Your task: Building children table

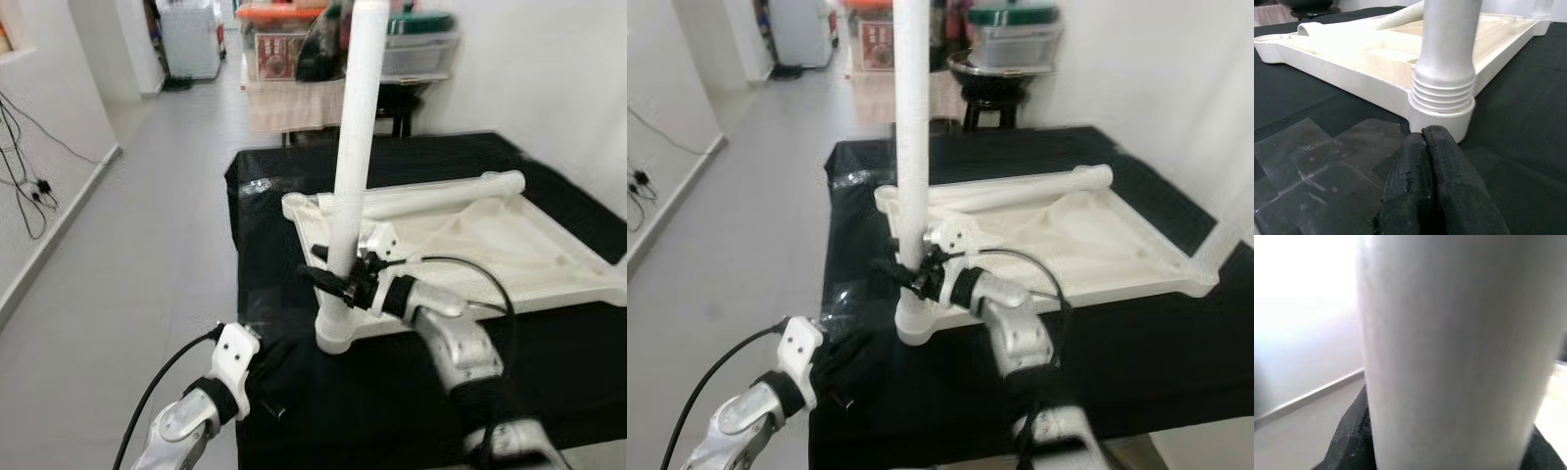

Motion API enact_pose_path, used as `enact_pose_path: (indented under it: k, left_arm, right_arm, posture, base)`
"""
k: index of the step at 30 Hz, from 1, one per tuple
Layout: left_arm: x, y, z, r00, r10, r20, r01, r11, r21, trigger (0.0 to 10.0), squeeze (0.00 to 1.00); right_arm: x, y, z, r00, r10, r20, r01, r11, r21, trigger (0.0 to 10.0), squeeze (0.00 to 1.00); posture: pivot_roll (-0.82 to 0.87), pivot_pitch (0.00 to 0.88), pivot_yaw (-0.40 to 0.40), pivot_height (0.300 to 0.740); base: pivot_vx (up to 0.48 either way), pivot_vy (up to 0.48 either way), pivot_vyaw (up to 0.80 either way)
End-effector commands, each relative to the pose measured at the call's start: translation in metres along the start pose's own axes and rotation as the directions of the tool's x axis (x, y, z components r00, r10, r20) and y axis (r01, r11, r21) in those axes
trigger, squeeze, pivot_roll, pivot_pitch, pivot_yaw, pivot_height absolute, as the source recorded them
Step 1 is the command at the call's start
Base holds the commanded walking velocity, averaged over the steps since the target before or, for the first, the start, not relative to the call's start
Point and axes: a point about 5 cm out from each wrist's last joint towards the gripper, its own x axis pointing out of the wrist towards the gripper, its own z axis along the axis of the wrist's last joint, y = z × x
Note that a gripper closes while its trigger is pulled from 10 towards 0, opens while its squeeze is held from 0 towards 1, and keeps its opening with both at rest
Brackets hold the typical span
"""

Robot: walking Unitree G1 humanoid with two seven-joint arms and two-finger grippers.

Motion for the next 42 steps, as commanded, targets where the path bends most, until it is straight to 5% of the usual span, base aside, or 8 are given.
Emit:
enact_pose_path:
  k: [1,12,13,15,16,21,24,42]
  left_arm:
    - [0.000,0.006,-0.001,1.000,0.005,-0.009,-0.005,1.000,-0.009,10.0,0.00]
    - [0.009,0.014,0.003,0.999,0.039,0.011,-0.039,0.999,-0.005,10.0,0.00]
    - [0.010,0.016,0.005,0.999,0.046,0.015,-0.046,0.999,-0.001,10.0,0.00]
    - [0.011,0.017,0.006,0.999,0.048,0.017,-0.048,0.999,0.000,10.0,0.00]
    - [0.013,0.018,0.006,0.999,0.048,0.019,-0.049,0.999,0.006,10.0,0.00]
    - [0.014,0.019,0.008,0.999,0.049,0.021,-0.049,0.999,0.016,10.0,0.00]
    - [0.014,0.019,0.008,0.999,0.048,0.021,-0.048,0.999,0.021,10.0,0.00]
    - [0.003,0.001,0.005,1.000,0.012,0.021,-0.012,1.000,0.024,10.0,0.00]
  right_arm:
    - [-0.018,0.010,-0.039,0.958,-0.228,-0.176,0.241,0.969,0.058,0.0,0.00]
    - [0.004,-0.004,-0.030,0.949,-0.266,-0.169,0.273,0.962,0.021,1.0,0.00]
    - [0.008,-0.003,-0.027,0.962,-0.227,-0.153,0.235,0.971,0.040,10.0,0.00]
    - [0.009,-0.001,-0.024,0.968,-0.205,-0.143,0.215,0.975,0.053,10.0,0.00]
    - [0.014,0.002,-0.013,0.991,-0.093,-0.100,0.101,0.992,0.079,10.0,1.00]
    - [0.021,-0.001,0.013,0.994,0.110,-0.008,-0.110,0.993,0.045,10.0,1.00]
    - [0.025,-0.006,0.024,0.972,0.236,-0.002,-0.236,0.972,-0.004,10.0,0.00]
    - [0.017,-0.032,0.017,0.797,0.591,-0.124,-0.589,0.806,0.056,0.0,0.00]
  posture:
    - [-0.09,0.000,0.034,0.740]
    - [-0.07,0.000,0.009,0.740]
    - [-0.07,0.000,0.007,0.740]
    - [-0.07,0.000,0.007,0.740]
    - [-0.07,0.000,0.007,0.740]
    - [-0.06,0.000,0.006,0.740]
    - [-0.06,0.000,0.005,0.740]
    - [-0.01,0.000,-0.010,0.740]
  base:
    - [0.000,0.000,0.00]
    - [0.000,0.000,0.00]
    - [0.000,0.000,0.00]
    - [0.000,0.000,0.00]
    - [0.000,0.000,0.00]
    - [0.000,0.000,0.00]
    - [0.000,0.000,0.00]
    - [0.000,0.000,0.00]
